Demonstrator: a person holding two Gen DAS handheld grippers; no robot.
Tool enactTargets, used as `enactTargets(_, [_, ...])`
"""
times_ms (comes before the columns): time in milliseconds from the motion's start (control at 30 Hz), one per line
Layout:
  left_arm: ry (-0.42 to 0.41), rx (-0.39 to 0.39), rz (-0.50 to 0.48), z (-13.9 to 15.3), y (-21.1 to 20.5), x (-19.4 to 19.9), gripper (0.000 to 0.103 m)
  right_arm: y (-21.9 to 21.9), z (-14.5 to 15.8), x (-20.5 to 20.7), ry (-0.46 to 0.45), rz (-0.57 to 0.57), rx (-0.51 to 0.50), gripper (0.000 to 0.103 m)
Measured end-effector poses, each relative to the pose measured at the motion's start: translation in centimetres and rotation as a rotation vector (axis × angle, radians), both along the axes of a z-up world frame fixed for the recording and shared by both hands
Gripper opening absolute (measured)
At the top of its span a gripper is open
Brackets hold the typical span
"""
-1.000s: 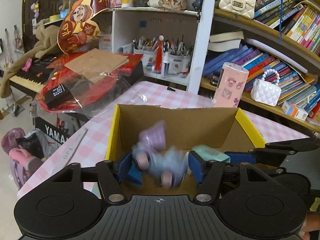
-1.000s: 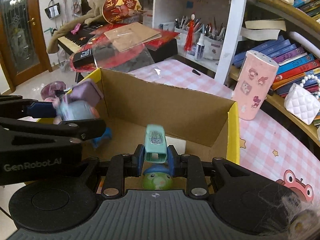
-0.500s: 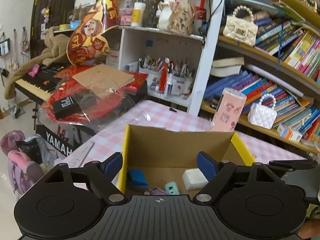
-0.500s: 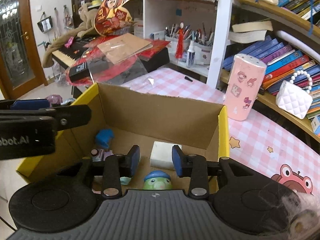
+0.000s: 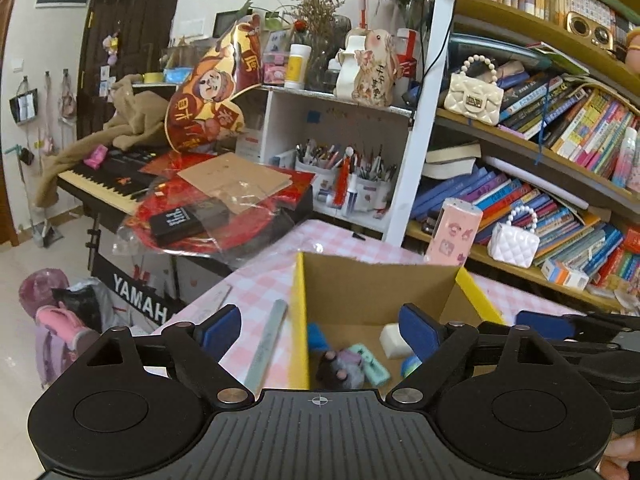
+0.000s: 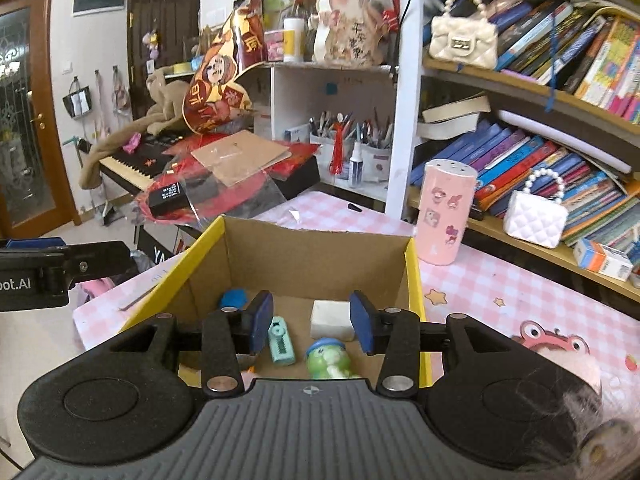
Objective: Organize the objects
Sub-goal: 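Withdraw both tools from the box toward the pig and clip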
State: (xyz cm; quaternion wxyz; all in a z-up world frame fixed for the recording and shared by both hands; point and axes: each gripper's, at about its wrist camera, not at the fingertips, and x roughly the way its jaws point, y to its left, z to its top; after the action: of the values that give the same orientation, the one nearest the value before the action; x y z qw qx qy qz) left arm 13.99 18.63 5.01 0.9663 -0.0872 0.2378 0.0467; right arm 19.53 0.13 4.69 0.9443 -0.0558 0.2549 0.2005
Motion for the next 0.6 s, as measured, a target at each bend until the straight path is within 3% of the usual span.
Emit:
enactTargets(167, [0.04,0.024,-0.005,-1.2,-0.1,-2.9,0.089,-0.2,-1.3,-3.9,-0.001,-0.052,-0.01,0.046])
enactTargets(400, [0.105,0.075,-0.018,-3.5,-1.2,-6.7,0.09,-0.7,-4.1,-8.3,0.067,-0.1,-0.041,0.049])
enactTargets(600, [0.16,0.062,-0.039,-5.2,-1.9,-9.1,0.091,-1.2,-5.8,-11.7,0.089,-0.119,-0.076,0.051])
